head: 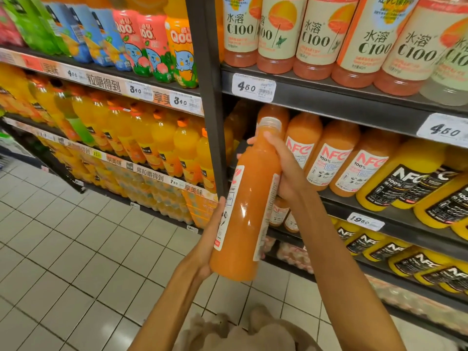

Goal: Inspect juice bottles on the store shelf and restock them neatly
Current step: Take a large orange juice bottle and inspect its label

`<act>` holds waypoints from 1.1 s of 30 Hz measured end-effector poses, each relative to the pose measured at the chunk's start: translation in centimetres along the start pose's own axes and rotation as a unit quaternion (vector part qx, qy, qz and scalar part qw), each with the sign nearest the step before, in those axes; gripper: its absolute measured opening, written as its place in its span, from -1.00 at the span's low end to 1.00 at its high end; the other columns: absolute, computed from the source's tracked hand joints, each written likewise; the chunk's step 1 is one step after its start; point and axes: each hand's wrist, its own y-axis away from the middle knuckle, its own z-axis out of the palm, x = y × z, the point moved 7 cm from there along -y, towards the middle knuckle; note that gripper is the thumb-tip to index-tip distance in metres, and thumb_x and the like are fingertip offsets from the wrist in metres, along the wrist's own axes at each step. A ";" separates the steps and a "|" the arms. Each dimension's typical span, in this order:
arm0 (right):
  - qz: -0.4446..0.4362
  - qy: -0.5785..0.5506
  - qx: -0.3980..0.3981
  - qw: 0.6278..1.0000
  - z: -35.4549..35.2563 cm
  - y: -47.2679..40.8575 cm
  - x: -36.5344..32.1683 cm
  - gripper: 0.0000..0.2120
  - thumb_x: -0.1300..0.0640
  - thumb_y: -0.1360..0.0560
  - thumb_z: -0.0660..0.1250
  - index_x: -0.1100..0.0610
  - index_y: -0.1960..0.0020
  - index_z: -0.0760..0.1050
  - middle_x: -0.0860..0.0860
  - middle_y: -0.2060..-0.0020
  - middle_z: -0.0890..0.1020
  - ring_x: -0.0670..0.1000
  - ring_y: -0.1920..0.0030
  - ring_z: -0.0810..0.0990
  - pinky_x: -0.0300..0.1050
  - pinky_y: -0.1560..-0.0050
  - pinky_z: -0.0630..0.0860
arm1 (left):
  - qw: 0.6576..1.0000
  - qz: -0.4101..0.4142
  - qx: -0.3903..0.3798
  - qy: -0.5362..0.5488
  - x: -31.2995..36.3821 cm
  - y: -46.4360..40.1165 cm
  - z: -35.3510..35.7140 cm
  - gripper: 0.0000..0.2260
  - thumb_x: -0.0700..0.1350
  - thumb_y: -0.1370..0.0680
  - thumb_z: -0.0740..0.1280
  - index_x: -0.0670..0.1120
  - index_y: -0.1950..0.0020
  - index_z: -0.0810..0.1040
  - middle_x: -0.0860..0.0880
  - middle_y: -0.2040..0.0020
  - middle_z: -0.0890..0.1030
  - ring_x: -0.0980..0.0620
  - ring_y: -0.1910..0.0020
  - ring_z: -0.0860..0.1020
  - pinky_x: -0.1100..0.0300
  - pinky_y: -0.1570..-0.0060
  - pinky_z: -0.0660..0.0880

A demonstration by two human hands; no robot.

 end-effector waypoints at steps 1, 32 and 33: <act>-0.004 -0.038 -0.029 0.999 0.5 0.1 0.1 -0.70 -0.14 -0.51 0.24 0.03 -0.09 0.55 0.08 0.00 0.67 0.14 -0.10 0.63 0.11 -0.04 0.58 | 0.999 -0.026 -0.021 0.003 -0.2 0.2 0.0 -0.26 0.40 -0.35 0.27 0.00 -0.41 0.39 -0.22 -0.28 0.51 -0.26 -0.17 0.53 -0.18 -0.14 0.48; -0.078 -0.075 0.021 0.994 2.1 5.2 -1.5 -0.67 -0.13 -0.51 0.27 0.13 0.01 0.57 0.14 0.11 0.69 0.14 0.08 0.68 0.03 0.07 0.61 | 0.971 -0.144 -0.184 0.053 -1.6 2.8 3.5 -0.28 0.37 -0.35 0.30 -0.19 -0.22 0.49 -0.23 0.05 0.63 -0.19 0.13 0.63 -0.03 0.08 0.58; -0.079 -0.079 0.024 0.993 2.0 5.4 -1.6 -0.68 -0.12 -0.52 0.27 0.14 0.02 0.55 0.12 0.15 0.69 0.12 0.12 0.68 0.01 0.09 0.61 | 0.974 -0.145 -0.171 0.042 -1.8 2.6 3.3 -0.28 0.39 -0.38 0.22 -0.18 -0.24 0.47 -0.22 0.04 0.62 -0.18 0.12 0.62 -0.03 0.08 0.58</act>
